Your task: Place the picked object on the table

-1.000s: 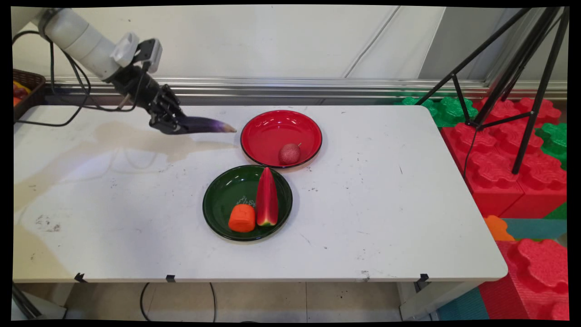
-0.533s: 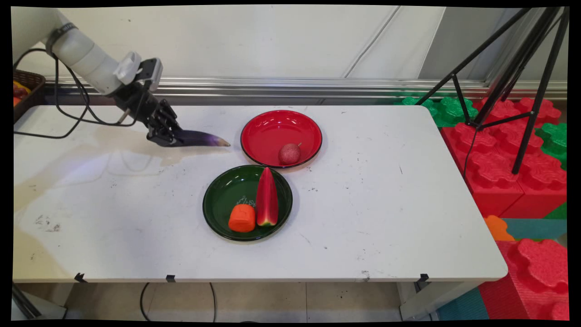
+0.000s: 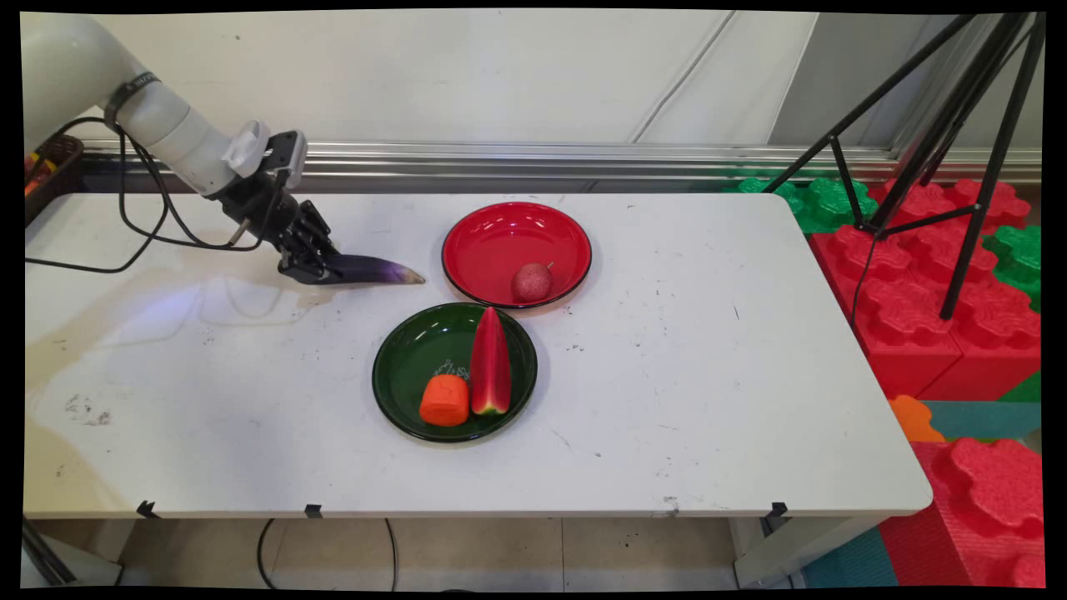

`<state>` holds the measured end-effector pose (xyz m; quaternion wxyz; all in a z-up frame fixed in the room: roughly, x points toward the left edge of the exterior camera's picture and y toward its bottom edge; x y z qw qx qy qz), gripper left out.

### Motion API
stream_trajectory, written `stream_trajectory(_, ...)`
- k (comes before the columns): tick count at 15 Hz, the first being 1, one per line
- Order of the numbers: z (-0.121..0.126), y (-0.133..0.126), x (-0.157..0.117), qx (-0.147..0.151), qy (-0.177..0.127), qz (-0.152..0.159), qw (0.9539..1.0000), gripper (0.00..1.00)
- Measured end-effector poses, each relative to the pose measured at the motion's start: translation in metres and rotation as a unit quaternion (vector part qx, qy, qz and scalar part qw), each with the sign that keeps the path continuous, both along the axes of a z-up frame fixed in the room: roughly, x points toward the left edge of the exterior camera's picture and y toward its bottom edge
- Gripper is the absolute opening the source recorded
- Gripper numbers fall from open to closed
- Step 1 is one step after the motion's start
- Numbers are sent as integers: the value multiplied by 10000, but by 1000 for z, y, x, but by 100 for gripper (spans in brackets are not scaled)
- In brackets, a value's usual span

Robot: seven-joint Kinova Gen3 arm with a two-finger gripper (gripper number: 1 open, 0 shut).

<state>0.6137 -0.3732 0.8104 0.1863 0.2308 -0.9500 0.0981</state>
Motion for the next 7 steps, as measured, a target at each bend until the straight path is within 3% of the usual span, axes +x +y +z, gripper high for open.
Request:
stream_trajectory(1,-3,-1,0,-5,13,13,10000,0)
stream_trajectory(2,-5,-1,0,-12,32,25,10000,100)
stream_trajectory(7,-6,0,0,-30,153,34,9999,100)
